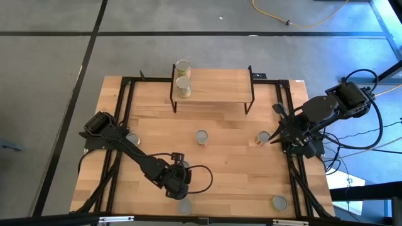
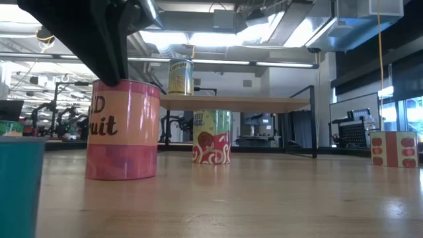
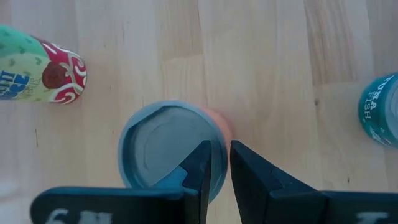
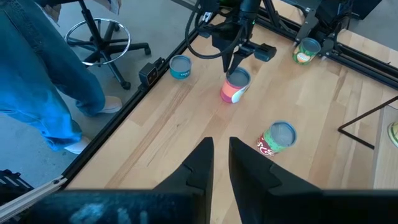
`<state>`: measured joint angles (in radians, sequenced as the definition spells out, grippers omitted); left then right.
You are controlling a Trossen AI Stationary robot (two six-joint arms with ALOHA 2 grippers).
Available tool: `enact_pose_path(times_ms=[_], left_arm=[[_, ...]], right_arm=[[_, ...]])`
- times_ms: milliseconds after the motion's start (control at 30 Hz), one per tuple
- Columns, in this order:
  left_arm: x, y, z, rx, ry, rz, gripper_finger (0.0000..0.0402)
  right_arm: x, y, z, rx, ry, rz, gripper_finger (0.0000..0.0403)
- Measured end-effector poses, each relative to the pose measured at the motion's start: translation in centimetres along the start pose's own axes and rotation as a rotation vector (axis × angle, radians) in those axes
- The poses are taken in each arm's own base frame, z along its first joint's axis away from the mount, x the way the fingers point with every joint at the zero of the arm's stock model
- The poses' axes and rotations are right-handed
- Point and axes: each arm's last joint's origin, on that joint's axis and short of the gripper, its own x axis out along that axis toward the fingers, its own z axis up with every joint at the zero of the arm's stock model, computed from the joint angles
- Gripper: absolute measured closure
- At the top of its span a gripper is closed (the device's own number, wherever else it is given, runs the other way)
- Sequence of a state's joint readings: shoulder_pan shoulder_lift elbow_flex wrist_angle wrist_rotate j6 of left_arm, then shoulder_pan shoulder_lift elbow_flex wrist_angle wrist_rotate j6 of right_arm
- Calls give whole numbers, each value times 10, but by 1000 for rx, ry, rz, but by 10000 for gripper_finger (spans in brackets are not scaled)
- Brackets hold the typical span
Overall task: Pick and place cans onto a shelf
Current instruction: Put the canned mixed fruits on the shelf
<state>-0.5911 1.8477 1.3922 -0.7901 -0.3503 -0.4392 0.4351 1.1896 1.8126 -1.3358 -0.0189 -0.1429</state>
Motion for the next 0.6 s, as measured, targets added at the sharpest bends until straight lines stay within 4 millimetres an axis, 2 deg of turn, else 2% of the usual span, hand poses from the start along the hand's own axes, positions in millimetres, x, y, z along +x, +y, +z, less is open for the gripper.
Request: enact_pose_path(times_ms=[200,367,500,600], left_arm=[[1,0,-1,2,10,7,355],[11,0,-1,0,35,26,370],[16,4,1,-50,47,11,393],[16,8,3,-118,45,12,395]], right_arm=[[0,0,0,0,0,0,350],[0,0,0,0,0,0,350],[0,0,0,0,0,0,350],[0,0,0,2,0,0,350]])
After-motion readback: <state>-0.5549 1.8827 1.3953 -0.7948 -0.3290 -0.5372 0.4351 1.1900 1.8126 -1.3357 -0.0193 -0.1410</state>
